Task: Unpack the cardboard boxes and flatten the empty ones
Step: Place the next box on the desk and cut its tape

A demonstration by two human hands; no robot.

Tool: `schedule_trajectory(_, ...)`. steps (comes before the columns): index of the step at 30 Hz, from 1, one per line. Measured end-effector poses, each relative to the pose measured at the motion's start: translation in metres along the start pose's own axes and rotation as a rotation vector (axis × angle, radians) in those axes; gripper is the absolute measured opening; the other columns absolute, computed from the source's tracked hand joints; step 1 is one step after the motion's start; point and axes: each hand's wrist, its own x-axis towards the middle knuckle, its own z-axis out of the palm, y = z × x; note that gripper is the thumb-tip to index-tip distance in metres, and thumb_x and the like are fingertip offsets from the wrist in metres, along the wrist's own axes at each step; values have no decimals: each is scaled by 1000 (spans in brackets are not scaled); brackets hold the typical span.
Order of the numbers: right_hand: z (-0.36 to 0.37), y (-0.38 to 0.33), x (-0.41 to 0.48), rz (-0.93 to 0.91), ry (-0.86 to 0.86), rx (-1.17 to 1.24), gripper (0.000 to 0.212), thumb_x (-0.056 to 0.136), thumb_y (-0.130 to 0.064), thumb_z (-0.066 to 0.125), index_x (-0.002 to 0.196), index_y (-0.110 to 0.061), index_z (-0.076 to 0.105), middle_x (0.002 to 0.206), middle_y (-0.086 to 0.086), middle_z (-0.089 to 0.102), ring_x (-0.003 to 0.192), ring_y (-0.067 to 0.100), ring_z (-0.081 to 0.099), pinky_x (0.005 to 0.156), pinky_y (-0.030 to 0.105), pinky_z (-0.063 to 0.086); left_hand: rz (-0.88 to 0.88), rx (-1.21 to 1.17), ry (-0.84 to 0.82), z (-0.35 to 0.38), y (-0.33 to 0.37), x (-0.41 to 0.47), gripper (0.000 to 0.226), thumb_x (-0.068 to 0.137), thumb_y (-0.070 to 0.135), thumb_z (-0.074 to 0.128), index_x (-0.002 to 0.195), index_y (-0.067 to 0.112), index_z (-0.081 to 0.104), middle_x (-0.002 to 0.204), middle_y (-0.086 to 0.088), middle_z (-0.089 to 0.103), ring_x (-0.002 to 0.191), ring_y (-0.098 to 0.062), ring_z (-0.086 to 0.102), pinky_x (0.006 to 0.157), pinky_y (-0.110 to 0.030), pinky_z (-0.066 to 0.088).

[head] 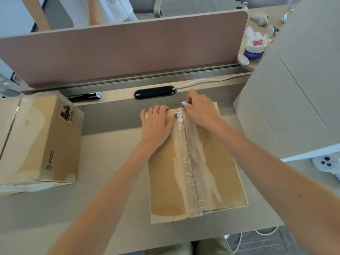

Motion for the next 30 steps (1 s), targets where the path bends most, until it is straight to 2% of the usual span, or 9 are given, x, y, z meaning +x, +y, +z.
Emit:
schedule_trajectory(4, -5, -1, 8, 67, -49, 102, 8, 91, -21, 52, 97, -15, 52, 94, 6, 63, 87, 28, 57, 71, 37, 45, 12, -39, 9, -2, -5, -1, 39, 96, 53, 44, 116, 22, 54, 111, 5, 59, 107, -20, 52, 113, -49, 25)
schedule_trajectory(6, -6, 4, 6, 71, -74, 128, 8, 91, -22, 55, 96, -15, 54, 93, 5, 63, 86, 25, 56, 69, 34, 43, 49, -56, -15, -5, -7, -3, 41, 94, 56, 38, 115, 24, 53, 110, 6, 60, 107, -19, 53, 114, -49, 22)
schedule_trajectory(8, -8, 11, 2, 59, -115, 136, 8, 92, -25, 56, 94, -17, 55, 93, 4, 63, 84, 22, 57, 69, 33, 44, 104, -70, -40, -7, -9, -6, 34, 95, 55, 42, 112, 27, 51, 109, 8, 60, 107, -17, 53, 116, -50, 18)
schedule_trajectory(12, -22, 25, -4, -42, -236, 46, 11, 99, -25, 46, 95, -22, 56, 83, -2, 67, 62, 7, 60, 78, 40, 52, 159, -118, -72, -10, -8, -11, 20, 96, 45, 54, 109, 29, 51, 110, 9, 60, 110, -15, 51, 118, -47, 14)
schedule_trajectory(15, -39, 30, 0, -138, -256, -122, 16, 102, -24, 42, 106, -21, 57, 102, 2, 66, 77, 15, 63, 82, 40, 53, 105, -188, -88, -12, -3, -9, 19, 94, 40, 59, 105, 28, 50, 104, 10, 58, 105, -16, 51, 115, -43, 18)
schedule_trajectory(19, -47, 34, 11, -243, -325, -253, 18, 101, -20, 44, 111, -22, 59, 112, 1, 63, 92, 20, 55, 71, 30, 41, -1, -263, -101, -12, 7, -3, 21, 87, 35, 66, 96, 28, 48, 95, 14, 57, 92, -15, 49, 100, -44, 32)
schedule_trajectory(23, -47, 37, 17, -290, -377, -233, 23, 100, -15, 42, 110, -23, 60, 113, 0, 63, 98, 23, 55, 70, 31, 38, -52, -282, -106, -13, 8, 1, 26, 83, 34, 71, 90, 31, 46, 87, 18, 56, 87, -14, 49, 91, -38, 32)
schedule_trajectory(26, -45, 37, 20, -335, -368, -211, 23, 100, -14, 42, 109, -22, 62, 111, 0, 65, 96, 22, 56, 77, 32, 43, -47, -285, -108, -14, 8, 1, 28, 82, 35, 72, 88, 32, 45, 82, 19, 52, 84, -13, 48, 87, -36, 32)
schedule_trajectory(30, -44, 31, 23, -403, -352, -223, 23, 100, -13, 42, 109, -21, 62, 108, -1, 67, 84, 17, 49, 74, 25, 29, -61, -291, -111, -13, 8, 1, 25, 84, 35, 71, 90, 32, 47, 90, 16, 57, 87, -12, 49, 90, -36, 30)
